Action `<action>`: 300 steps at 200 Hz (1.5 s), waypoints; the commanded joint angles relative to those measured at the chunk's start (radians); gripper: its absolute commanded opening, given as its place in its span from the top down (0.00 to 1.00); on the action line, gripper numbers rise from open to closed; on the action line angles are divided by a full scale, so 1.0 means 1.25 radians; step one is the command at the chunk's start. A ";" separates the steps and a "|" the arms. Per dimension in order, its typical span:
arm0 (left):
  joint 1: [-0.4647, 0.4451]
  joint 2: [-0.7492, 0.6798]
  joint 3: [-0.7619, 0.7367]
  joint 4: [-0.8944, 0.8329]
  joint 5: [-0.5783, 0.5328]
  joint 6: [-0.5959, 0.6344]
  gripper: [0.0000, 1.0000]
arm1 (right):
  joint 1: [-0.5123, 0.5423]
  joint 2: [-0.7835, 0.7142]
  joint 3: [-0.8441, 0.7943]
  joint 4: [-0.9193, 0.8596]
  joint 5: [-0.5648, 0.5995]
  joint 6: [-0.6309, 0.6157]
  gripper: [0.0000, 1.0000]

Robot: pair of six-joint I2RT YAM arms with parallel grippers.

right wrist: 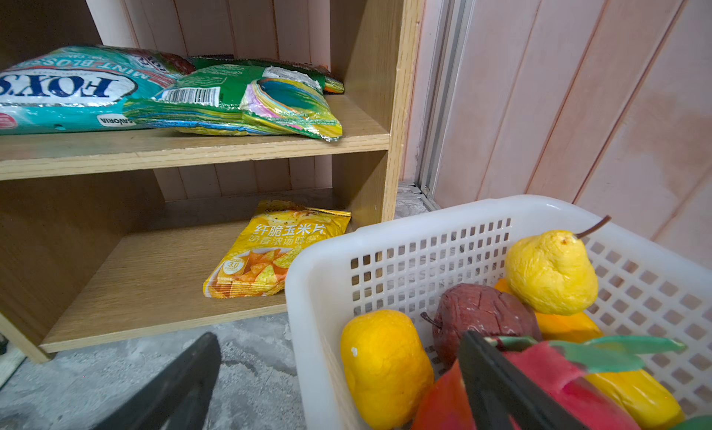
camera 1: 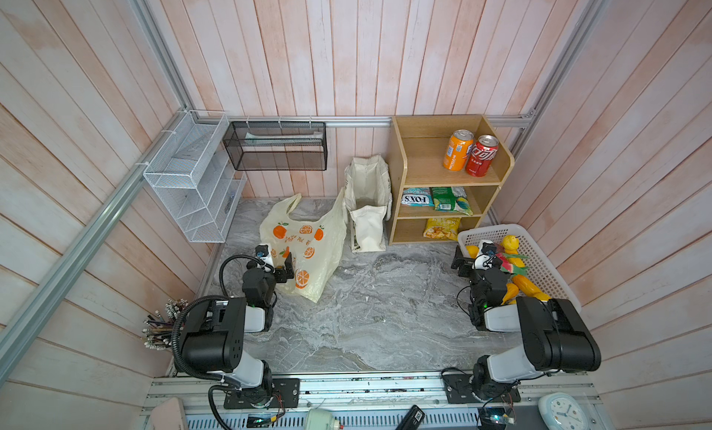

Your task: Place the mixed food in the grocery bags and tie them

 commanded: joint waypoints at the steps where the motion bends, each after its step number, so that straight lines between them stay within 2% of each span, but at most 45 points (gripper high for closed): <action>1: 0.005 0.001 0.010 0.015 0.012 -0.003 0.00 | -0.009 0.011 0.003 -0.060 -0.026 0.008 0.02; 21: 0.006 -0.009 0.001 0.034 0.008 -0.008 0.00 | -0.009 -0.012 -0.009 -0.021 -0.013 0.016 0.02; 43: 0.005 -0.092 0.026 -0.087 -0.041 -0.023 0.00 | -0.008 -0.133 0.037 -0.223 0.008 0.021 0.02; 55: 0.006 -0.142 0.039 -0.149 -0.075 -0.038 0.00 | -0.006 -0.173 0.057 -0.283 0.038 0.051 0.02; 83: 0.007 -0.258 0.082 -0.304 -0.109 -0.108 0.00 | -0.007 -0.244 0.089 -0.395 0.057 0.198 0.02; 108: 0.007 -0.342 0.146 -0.479 -0.127 -0.210 0.00 | -0.015 -0.322 0.092 -0.504 0.099 0.445 0.02; 120: 0.007 -0.369 0.201 -0.603 -0.128 -0.276 0.00 | -0.024 -0.365 0.085 -0.517 0.044 0.470 0.02; 140: 0.003 -0.389 0.305 -0.790 -0.068 -0.338 0.00 | -0.023 -0.425 0.104 -0.590 -0.033 0.479 0.02; 165: -0.056 -0.394 0.408 -0.916 -0.018 -0.366 0.02 | -0.014 -0.455 0.152 -0.677 -0.195 0.455 0.02; 173: -0.092 -0.390 0.440 -0.944 -0.018 -0.369 0.02 | 0.000 -0.454 0.185 -0.734 -0.240 0.440 0.03; 184: -0.144 -0.375 0.484 -0.978 -0.018 -0.383 0.02 | 0.030 -0.448 0.220 -0.801 -0.256 0.422 0.04; 205: -0.243 -0.323 0.577 -1.042 -0.028 -0.417 0.02 | 0.139 -0.423 0.302 -0.949 -0.216 0.372 0.08; 240: -0.393 -0.206 0.718 -1.099 -0.062 -0.479 0.02 | 0.310 -0.374 0.394 -1.090 -0.108 0.339 0.11; 273: -0.419 -0.084 0.804 -1.091 -0.065 -0.550 0.05 | 0.380 -0.349 0.430 -1.131 -0.071 0.338 0.14; 300: -0.421 0.022 0.900 -1.096 -0.054 -0.564 0.13 | 0.393 -0.347 0.432 -1.144 -0.056 0.333 0.14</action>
